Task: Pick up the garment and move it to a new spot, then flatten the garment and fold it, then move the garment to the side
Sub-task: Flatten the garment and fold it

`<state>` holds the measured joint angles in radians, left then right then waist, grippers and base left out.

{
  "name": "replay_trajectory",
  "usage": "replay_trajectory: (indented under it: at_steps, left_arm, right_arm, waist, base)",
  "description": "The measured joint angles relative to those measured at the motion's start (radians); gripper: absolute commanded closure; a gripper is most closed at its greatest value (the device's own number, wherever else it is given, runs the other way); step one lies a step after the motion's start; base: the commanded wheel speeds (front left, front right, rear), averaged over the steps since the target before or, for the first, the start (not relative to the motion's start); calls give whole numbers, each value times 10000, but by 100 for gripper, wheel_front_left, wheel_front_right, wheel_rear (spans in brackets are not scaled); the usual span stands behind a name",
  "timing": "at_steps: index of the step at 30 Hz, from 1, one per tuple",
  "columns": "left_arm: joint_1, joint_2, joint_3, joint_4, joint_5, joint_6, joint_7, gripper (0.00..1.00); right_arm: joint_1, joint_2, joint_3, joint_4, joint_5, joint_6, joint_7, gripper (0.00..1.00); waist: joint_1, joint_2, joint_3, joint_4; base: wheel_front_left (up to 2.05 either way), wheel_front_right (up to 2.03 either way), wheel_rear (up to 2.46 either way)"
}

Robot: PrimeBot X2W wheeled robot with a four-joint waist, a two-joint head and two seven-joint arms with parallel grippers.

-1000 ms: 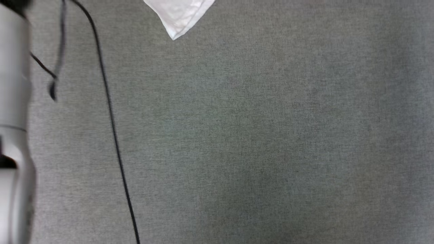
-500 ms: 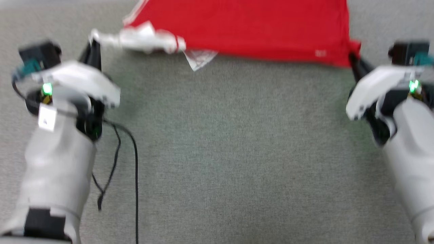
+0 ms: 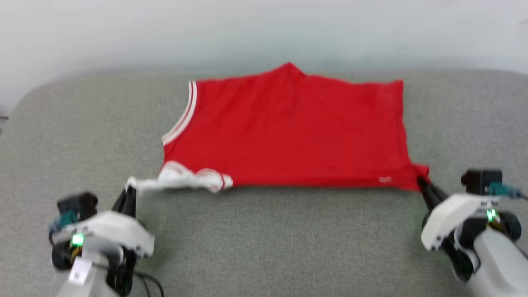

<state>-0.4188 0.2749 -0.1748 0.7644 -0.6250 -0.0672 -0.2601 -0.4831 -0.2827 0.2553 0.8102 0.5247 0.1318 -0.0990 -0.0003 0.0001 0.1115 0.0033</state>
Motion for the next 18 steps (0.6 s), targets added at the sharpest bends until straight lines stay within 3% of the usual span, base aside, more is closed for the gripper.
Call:
replay_trajectory:
  at_steps: [8,18]
  left_arm:
    - [2773,94,359,-2161,-382,959,337,100]
    - [5946,194,694,-5764,-715,2502,1484,100]
  right_arm:
    - [2305,13,-729,-1678,159,4,290,100]
    - [5607,755,-2675,-4364,-782,15,1371,100]
  waist:
    - [0,0,-875,-2]
    - [1,0,-1275,125]
  base:
    - [0,0,0]
    - [0,0,0]
